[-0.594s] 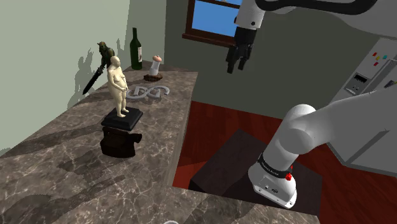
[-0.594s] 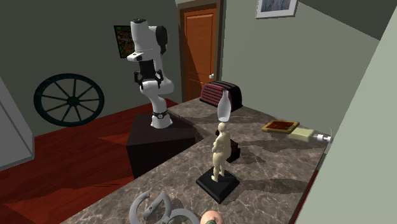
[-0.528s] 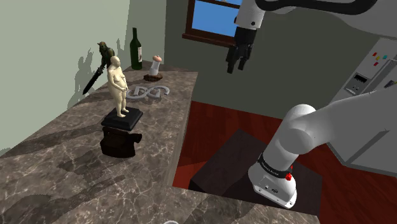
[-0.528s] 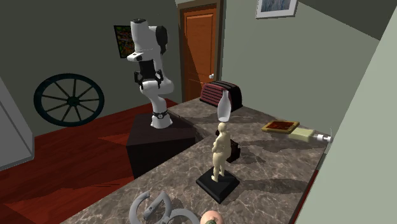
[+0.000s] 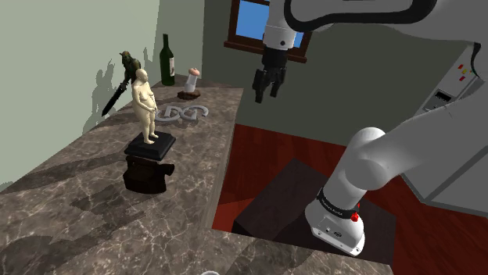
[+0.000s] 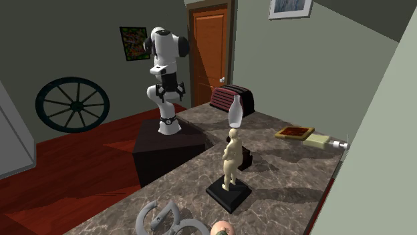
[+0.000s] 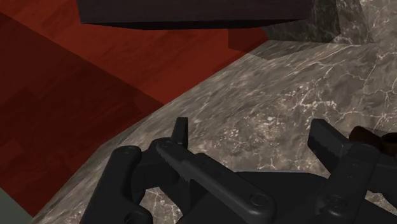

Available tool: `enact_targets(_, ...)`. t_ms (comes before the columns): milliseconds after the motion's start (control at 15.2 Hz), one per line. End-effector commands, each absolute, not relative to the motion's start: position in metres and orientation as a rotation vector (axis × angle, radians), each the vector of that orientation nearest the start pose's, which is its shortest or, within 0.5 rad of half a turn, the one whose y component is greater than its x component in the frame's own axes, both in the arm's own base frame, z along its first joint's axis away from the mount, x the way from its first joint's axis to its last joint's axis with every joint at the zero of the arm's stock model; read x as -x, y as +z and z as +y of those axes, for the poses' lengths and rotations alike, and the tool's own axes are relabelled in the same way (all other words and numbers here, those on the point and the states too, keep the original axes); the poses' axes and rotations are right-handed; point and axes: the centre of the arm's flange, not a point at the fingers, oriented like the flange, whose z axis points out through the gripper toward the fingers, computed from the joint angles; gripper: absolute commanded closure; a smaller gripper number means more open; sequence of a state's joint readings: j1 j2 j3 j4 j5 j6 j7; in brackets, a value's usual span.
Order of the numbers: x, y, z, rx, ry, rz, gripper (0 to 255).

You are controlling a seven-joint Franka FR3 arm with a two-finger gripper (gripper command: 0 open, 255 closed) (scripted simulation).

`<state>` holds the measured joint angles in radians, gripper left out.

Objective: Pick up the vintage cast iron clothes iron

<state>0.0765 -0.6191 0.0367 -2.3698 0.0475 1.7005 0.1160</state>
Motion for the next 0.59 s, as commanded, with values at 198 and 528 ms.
enact_targets(198,-0.387,0.509,0.1,3.126,0.079,-0.014,0)
enact_targets(528,-0.414,0.478,0.153,3.131,0.077,-0.056,0)
